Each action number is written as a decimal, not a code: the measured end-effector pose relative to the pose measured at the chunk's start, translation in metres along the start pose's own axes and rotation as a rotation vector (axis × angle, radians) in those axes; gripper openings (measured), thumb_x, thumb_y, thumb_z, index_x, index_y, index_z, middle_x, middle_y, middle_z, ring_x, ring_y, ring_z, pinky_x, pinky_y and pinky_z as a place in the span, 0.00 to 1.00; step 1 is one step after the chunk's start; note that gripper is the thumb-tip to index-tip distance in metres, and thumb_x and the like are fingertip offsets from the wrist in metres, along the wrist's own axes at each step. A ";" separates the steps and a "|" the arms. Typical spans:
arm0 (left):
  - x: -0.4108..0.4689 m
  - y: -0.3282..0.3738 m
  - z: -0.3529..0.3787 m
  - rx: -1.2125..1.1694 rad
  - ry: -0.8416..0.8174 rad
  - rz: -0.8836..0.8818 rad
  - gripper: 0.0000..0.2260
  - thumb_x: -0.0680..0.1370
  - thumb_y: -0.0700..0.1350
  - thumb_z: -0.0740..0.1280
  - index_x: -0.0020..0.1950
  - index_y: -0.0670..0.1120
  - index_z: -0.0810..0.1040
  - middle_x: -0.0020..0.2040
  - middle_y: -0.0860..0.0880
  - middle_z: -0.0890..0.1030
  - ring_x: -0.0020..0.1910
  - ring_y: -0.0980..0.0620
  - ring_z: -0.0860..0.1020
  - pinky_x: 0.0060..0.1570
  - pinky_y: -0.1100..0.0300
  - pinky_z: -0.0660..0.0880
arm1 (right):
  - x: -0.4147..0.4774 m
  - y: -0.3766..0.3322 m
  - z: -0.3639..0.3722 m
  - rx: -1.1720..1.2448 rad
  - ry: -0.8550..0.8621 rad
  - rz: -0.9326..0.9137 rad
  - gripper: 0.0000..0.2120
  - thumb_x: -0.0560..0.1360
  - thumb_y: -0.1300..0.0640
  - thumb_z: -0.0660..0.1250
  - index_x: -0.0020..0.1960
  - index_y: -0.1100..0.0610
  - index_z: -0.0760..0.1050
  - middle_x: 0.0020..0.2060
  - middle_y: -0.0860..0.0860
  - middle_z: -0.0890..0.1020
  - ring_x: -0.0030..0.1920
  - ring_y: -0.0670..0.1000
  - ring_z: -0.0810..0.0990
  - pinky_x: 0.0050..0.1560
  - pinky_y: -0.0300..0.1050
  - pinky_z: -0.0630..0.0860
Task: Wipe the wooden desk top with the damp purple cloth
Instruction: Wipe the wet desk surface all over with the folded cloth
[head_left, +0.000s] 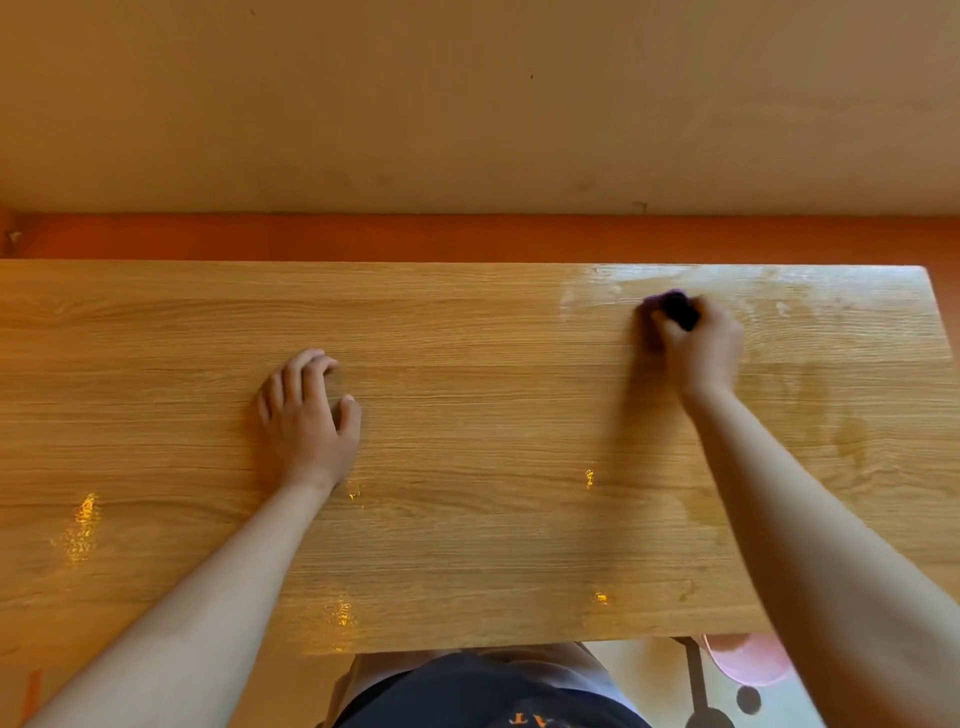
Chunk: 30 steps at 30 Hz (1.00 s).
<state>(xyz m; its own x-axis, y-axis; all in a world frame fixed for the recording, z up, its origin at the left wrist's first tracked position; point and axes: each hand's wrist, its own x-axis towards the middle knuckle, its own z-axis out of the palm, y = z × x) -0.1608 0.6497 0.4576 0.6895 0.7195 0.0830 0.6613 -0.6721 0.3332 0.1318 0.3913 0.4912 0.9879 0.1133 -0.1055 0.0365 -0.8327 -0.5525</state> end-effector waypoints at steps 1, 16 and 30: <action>0.000 0.000 0.000 0.001 -0.001 -0.002 0.17 0.71 0.49 0.59 0.58 0.45 0.73 0.64 0.47 0.74 0.61 0.43 0.69 0.61 0.46 0.63 | 0.006 0.006 -0.007 -0.022 0.018 0.037 0.13 0.74 0.54 0.68 0.53 0.61 0.77 0.49 0.59 0.81 0.50 0.59 0.79 0.48 0.48 0.73; 0.001 0.000 0.000 0.029 -0.017 -0.011 0.18 0.71 0.48 0.59 0.59 0.44 0.73 0.65 0.47 0.73 0.62 0.42 0.69 0.60 0.46 0.63 | -0.019 -0.100 0.076 0.030 -0.181 -0.392 0.08 0.75 0.54 0.67 0.49 0.58 0.75 0.45 0.52 0.77 0.42 0.51 0.74 0.39 0.43 0.68; 0.001 -0.002 0.001 0.017 -0.025 -0.012 0.17 0.72 0.48 0.60 0.59 0.44 0.74 0.64 0.47 0.73 0.61 0.43 0.69 0.60 0.46 0.63 | 0.014 -0.059 0.043 -0.035 -0.002 -0.075 0.09 0.74 0.57 0.68 0.52 0.60 0.76 0.51 0.57 0.79 0.51 0.57 0.77 0.45 0.43 0.67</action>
<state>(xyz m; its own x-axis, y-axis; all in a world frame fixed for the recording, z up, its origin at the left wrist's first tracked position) -0.1606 0.6516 0.4565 0.6888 0.7228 0.0556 0.6742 -0.6668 0.3175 0.1370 0.4652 0.4866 0.9819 0.1773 -0.0661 0.1160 -0.8401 -0.5298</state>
